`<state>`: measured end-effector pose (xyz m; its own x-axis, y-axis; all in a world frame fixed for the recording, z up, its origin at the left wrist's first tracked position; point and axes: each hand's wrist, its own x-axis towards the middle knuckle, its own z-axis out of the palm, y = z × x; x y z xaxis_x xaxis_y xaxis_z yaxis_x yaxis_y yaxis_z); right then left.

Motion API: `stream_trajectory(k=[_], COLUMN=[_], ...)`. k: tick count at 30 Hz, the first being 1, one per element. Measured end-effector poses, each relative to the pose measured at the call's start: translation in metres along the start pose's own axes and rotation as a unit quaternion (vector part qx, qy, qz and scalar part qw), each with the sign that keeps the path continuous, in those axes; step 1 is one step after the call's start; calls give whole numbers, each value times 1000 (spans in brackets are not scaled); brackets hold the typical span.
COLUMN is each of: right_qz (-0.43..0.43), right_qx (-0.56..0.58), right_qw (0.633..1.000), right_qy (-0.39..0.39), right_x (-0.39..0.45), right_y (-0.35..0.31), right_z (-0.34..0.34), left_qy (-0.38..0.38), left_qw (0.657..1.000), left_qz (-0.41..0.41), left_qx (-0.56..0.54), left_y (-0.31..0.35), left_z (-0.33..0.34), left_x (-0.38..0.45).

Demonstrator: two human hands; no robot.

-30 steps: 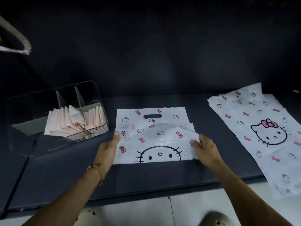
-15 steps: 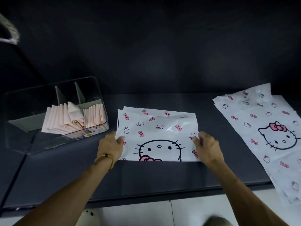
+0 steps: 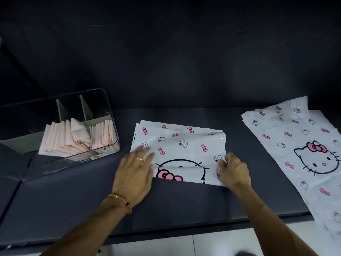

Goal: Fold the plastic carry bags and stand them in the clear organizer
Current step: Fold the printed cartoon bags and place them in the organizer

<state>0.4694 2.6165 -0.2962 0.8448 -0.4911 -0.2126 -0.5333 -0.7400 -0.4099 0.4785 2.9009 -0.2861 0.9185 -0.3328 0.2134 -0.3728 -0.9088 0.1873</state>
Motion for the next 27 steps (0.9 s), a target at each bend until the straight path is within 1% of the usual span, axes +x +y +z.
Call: stream_trajectory(k=[1, 2, 4, 6, 11, 13, 15, 17, 20, 22, 23, 24, 25, 27], right_qz=[-13, -37, -101, -146, -135, -119, -60, 30, 127, 163, 166, 153, 121, 28], right_qx=[5, 20, 53, 46, 78, 80, 68, 104, 211, 303, 321, 319, 308, 292], right_qw=[1000, 999, 993, 987, 983, 985, 993, 993, 969, 938, 930, 932, 940, 952], right_qy=[5, 12, 35, 58, 95, 99, 76, 41, 10, -36, -61, -82, -90, -86], right_x=[-2, -5, -19, -31, -31, -33, -29, -13, 28, 49, 58, 63, 65, 63], right_y=[0, 1, 5, 9, 5, 4, -2, -12, -30, -42, -45, -48, -49, -42], right_z=[-1, -3, -3, 0, 5, 5, 1, -10, -28, -36, -37, -36, -33, -27], left_qy=[-28, -55, -112, -145, -155, -163, -165, -165, -162, -156, -150, -143, -136, -107], left_qw=[999, 997, 992, 988, 985, 984, 984, 985, 985, 986, 987, 988, 989, 993], left_qz=[35, 52, 51, 39, 54, 45, 34, 35, 42, 48, 49, 48, 47, 54], left_qx=[7, 17, 32, 33, 58, 57, 51, 46, 40, 36, 32, 29, 23, 9], left_y=[4, 7, 9, 7, 5, 5, 2, -1, 0, 0, 1, 2, 3, 6], left_z=[2, 5, 12, 21, 24, 24, 28, 32, 32, 31, 30, 28, 25, 20], left_x=[-1, -1, -4, -8, -4, -3, -5, -4, -4, -5, -5, -5, -5, -5])
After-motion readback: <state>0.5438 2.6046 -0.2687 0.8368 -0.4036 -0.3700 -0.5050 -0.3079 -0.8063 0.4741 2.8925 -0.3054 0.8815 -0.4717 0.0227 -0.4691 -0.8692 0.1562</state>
